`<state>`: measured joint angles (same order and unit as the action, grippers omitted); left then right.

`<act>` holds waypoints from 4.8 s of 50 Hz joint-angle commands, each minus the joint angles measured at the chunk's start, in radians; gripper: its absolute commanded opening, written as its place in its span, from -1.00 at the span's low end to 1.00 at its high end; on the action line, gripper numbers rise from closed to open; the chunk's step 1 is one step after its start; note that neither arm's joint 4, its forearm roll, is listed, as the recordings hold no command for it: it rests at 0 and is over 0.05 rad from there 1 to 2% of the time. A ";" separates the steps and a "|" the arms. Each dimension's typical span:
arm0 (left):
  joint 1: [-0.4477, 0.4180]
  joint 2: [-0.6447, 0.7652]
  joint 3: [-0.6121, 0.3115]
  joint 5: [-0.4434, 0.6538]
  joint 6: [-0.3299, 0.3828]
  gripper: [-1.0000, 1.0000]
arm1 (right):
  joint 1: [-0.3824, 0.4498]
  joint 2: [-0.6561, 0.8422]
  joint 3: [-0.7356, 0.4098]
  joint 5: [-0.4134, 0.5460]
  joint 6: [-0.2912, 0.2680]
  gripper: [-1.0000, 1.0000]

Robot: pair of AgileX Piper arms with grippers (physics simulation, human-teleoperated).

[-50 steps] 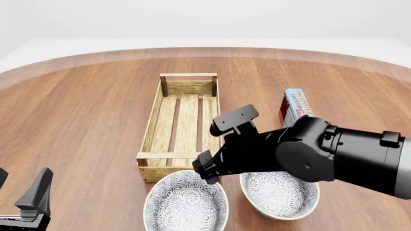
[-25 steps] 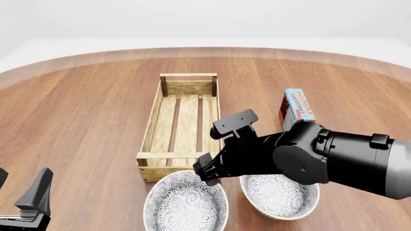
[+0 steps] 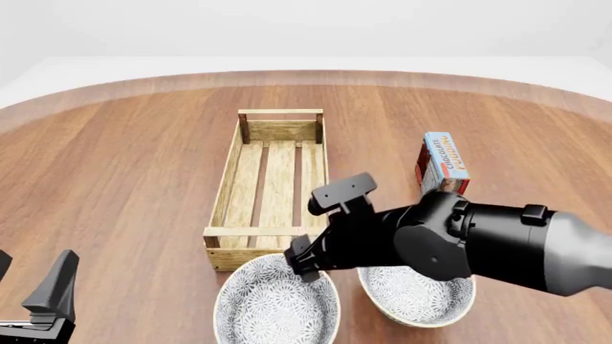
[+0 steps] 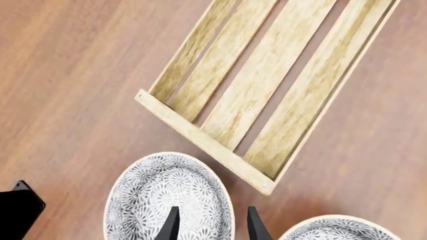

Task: Stack the left bowl on the right bowl and place them in the tray.

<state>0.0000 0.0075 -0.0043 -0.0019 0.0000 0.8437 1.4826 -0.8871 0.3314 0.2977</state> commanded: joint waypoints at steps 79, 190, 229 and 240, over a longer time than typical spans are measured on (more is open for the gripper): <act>0.000 0.000 0.000 0.000 0.000 1.00 | 0.007 0.108 0.046 -0.102 0.055 1.00; 0.000 0.000 0.000 0.000 0.000 1.00 | -0.086 -0.220 -0.011 0.122 -0.112 -1.00; 0.000 0.000 0.000 0.000 0.000 1.00 | -0.385 -0.674 0.179 0.191 -0.077 -1.00; 0.000 0.000 0.000 0.000 0.000 1.00 | -0.416 -0.705 0.232 0.168 -0.051 -1.00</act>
<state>0.0000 0.0075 -0.0043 -0.0019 0.0000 0.4674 0.8249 -0.6981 0.5121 0.2238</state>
